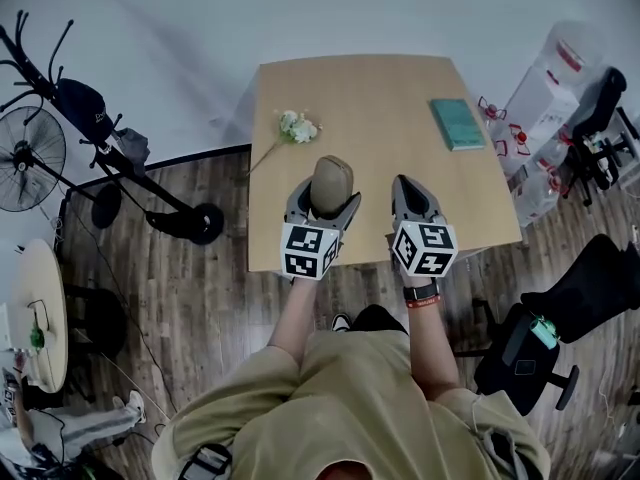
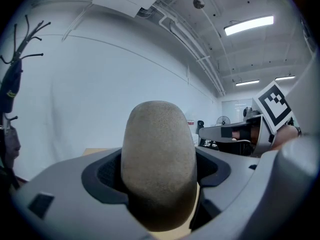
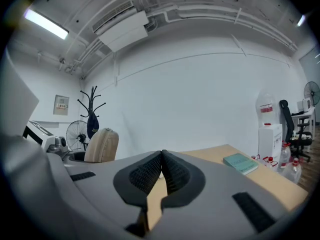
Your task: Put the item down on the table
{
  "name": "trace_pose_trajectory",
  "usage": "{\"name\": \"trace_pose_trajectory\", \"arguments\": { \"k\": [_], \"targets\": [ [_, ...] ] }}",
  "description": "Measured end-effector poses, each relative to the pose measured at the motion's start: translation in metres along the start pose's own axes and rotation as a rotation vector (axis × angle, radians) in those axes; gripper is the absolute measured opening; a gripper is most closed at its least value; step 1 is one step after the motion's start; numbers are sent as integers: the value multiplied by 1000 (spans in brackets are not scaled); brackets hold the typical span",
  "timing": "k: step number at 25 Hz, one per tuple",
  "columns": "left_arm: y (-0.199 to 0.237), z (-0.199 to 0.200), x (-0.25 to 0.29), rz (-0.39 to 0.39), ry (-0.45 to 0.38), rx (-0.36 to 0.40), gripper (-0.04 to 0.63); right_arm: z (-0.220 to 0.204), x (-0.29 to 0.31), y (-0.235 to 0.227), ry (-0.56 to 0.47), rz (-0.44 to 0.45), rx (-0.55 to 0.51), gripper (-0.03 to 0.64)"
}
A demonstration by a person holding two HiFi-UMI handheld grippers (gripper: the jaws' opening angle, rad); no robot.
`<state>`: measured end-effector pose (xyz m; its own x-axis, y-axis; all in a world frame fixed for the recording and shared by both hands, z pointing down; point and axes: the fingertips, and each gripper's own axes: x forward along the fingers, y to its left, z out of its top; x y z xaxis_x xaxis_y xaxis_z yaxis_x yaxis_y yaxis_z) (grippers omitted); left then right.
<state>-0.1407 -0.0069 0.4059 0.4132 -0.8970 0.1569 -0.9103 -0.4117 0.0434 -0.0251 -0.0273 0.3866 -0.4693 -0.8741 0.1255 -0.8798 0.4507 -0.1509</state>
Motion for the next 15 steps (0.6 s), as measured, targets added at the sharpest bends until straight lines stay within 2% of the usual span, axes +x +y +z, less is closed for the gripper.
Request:
{"name": "trace_pose_trajectory", "arguments": {
  "k": [6, 12, 15],
  "targets": [
    [32, -5, 17, 44, 3, 2, 375, -8, 36, 7, 24, 41, -3, 14],
    [63, -11, 56, 91, -2, 5, 374, -18, 89, -12, 46, 79, 8, 14],
    [78, -18, 83, 102, 26, -7, 374, -18, 120, -23, 57, 99, 16, 14]
  ]
}}
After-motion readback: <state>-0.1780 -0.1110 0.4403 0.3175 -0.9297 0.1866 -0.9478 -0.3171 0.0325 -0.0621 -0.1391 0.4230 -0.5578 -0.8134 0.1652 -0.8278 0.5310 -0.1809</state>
